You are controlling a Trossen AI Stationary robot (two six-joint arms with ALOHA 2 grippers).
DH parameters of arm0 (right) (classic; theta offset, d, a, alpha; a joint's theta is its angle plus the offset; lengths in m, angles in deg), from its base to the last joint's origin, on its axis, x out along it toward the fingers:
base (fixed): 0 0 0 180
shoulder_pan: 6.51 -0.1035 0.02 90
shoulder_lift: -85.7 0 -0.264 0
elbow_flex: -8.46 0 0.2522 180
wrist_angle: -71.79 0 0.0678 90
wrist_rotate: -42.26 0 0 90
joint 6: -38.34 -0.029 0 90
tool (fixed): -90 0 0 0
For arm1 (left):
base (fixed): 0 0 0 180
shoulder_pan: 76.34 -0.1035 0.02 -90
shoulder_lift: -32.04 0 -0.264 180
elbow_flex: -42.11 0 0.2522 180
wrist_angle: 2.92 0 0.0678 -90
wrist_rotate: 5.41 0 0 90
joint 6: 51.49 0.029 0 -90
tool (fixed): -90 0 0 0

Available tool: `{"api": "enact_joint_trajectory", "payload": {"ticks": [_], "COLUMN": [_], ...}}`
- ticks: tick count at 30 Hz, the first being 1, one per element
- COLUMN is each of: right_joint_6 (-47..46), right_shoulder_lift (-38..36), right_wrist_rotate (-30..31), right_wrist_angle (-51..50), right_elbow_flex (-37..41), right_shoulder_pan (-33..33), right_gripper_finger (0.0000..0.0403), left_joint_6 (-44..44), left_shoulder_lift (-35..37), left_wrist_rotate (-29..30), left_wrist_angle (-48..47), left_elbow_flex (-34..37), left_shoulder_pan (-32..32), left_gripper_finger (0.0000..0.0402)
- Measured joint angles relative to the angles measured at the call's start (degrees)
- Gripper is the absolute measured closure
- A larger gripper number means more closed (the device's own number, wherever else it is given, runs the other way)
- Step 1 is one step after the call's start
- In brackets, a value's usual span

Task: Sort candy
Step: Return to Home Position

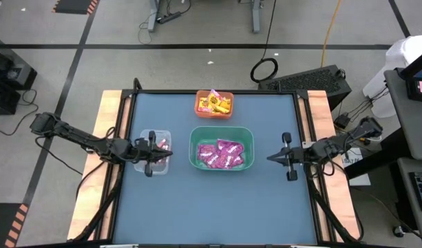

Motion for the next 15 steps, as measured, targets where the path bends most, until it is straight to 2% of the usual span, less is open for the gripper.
{"api": "enact_joint_trajectory", "payload": {"ticks": [15], "right_joint_6": [4.9], "right_shoulder_lift": [-6.5], "right_wrist_rotate": [0.2], "right_wrist_angle": [0.0], "right_elbow_flex": [0.0], "right_shoulder_pan": [0.0], "right_gripper_finger": [0.0403], "left_joint_6": [-0.1], "left_shoulder_lift": [7.8], "left_wrist_rotate": [-1.2], "left_wrist_angle": [-4.7], "left_elbow_flex": [0.0], "left_shoulder_pan": [0.8], "left_gripper_finger": [0.0400]}}
